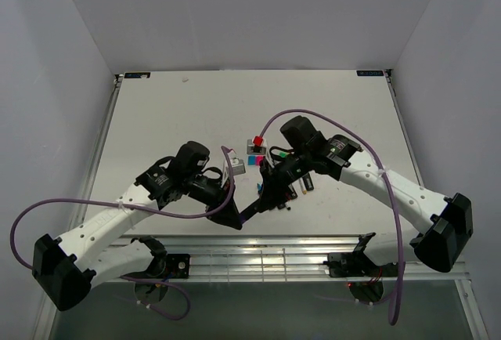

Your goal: Open the pen caps

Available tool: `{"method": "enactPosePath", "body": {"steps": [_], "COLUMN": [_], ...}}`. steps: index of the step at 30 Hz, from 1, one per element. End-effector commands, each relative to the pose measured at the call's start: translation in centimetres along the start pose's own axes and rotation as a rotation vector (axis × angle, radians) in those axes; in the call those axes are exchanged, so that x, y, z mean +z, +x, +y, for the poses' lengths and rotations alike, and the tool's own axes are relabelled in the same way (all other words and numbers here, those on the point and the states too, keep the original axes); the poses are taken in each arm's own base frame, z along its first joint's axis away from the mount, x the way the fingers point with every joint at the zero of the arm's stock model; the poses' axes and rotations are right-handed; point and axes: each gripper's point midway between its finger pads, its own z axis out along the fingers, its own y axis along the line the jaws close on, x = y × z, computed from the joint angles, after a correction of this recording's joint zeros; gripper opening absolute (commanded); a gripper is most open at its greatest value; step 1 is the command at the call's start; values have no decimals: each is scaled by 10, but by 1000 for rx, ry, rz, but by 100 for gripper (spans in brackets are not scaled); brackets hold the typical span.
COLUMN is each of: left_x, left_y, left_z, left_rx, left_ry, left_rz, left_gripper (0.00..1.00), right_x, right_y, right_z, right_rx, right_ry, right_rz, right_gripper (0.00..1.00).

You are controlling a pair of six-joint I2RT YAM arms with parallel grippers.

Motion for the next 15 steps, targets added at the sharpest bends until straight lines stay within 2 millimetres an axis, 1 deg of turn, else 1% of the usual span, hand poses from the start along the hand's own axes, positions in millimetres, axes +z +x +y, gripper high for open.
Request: {"method": "enactPosePath", "body": {"steps": [1, 2, 3, 5, 6, 7, 8, 9, 10, 11, 12, 13, 14, 15], "left_x": [-8, -10, -13, -19, -24, -31, -37, -47, -57, -64, -71, -78, -85, -88], "left_y": [-19, -22, -27, -37, -45, -53, -60, -72, -81, -87, -97, -100, -104, -117], "left_z": [3, 4, 4, 12, 12, 25, 30, 31, 41, 42, 44, 44, 51, 46], "left_rx": [28, 32, 45, 42, 48, 44, 43, 62, 26, 13, 4, -66, -103, -96], "left_ry": [-89, -105, -128, -204, -242, -342, -399, -445, -535, -571, -602, -621, -665, -639], "left_rz": [-69, -83, -103, -139, -172, -209, -241, -307, -374, -427, -490, -562, -623, -694], "left_gripper": [32, 36, 48, 59, 62, 67, 68, 69, 70, 75, 77, 78, 79, 79], "right_x": [3, 0, 0, -1, -2, -3, -7, -10, -15, -18, -22, -31, -34, -39], "right_y": [-4, -4, -2, 5, 6, 14, 12, 12, 11, 15, 10, 7, 10, 0], "right_z": [1, 5, 4, 0, -2, -9, -10, -14, -22, -24, -30, -39, -41, -45], "right_rx": [-27, -38, -35, -21, 6, 55, 47, 61, 85, 123, 126, 156, 181, 211], "right_ry": [-31, -31, -27, -12, 3, 23, 41, 65, 95, 114, 151, 187, 204, 229], "right_rz": [-42, -56, -64, -84, -92, -93, -120, -138, -165, -185, -221, -265, -299, -359], "right_gripper": [8, 8, 8, 8, 8, 8, 8, 8, 8, 8, 8, 8, 8, 8]}}
